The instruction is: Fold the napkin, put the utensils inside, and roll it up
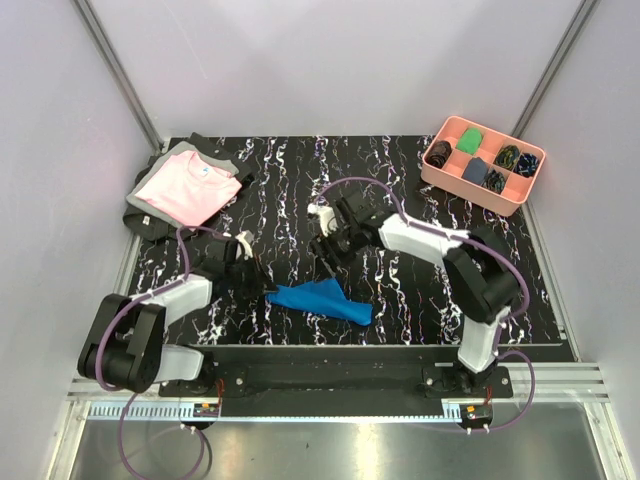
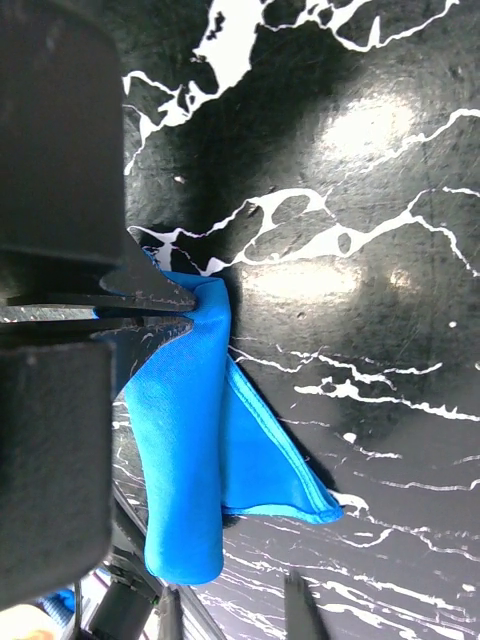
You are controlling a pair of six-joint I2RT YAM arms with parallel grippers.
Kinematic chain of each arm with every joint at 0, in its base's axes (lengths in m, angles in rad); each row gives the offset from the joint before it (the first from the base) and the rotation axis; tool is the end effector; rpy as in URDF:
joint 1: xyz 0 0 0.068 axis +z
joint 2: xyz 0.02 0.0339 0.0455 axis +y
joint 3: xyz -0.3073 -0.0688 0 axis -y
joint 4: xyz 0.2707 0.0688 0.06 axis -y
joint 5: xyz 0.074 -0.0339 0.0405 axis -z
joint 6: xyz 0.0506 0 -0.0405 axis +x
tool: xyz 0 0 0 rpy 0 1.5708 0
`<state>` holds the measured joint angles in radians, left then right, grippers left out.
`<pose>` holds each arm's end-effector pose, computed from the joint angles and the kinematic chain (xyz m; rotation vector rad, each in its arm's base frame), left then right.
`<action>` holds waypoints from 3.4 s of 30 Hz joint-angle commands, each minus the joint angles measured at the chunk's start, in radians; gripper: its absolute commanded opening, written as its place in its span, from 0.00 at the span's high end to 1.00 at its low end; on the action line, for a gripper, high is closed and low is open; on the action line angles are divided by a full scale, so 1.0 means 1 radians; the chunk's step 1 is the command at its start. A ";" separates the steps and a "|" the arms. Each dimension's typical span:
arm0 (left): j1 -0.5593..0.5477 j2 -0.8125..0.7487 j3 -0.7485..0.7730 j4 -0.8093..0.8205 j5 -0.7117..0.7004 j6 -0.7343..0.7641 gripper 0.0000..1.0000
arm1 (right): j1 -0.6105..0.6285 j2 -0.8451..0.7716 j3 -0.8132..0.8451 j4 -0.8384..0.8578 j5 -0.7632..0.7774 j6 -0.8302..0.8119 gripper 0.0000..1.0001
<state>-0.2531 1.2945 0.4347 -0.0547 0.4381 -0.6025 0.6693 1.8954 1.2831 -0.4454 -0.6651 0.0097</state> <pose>0.2187 -0.0787 0.1483 -0.2560 2.5764 -0.8876 0.3178 0.2912 0.1991 -1.0936 2.4479 1.1028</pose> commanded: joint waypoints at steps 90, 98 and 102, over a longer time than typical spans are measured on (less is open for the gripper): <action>0.006 -0.106 -0.111 0.153 0.016 -0.016 0.99 | -0.013 0.355 0.073 0.094 -0.431 0.111 0.49; 0.008 0.002 -0.019 0.058 0.010 -0.040 1.00 | -0.022 0.141 0.085 0.059 -0.135 0.105 0.31; 0.009 0.031 0.018 0.007 0.021 -0.023 1.00 | -0.014 0.016 0.036 0.082 0.010 0.040 0.29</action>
<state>-0.2440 1.2972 0.4026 0.0059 0.4648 -0.6415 0.6590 2.0769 1.3476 -0.3885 -0.8898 0.1280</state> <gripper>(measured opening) 0.034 0.699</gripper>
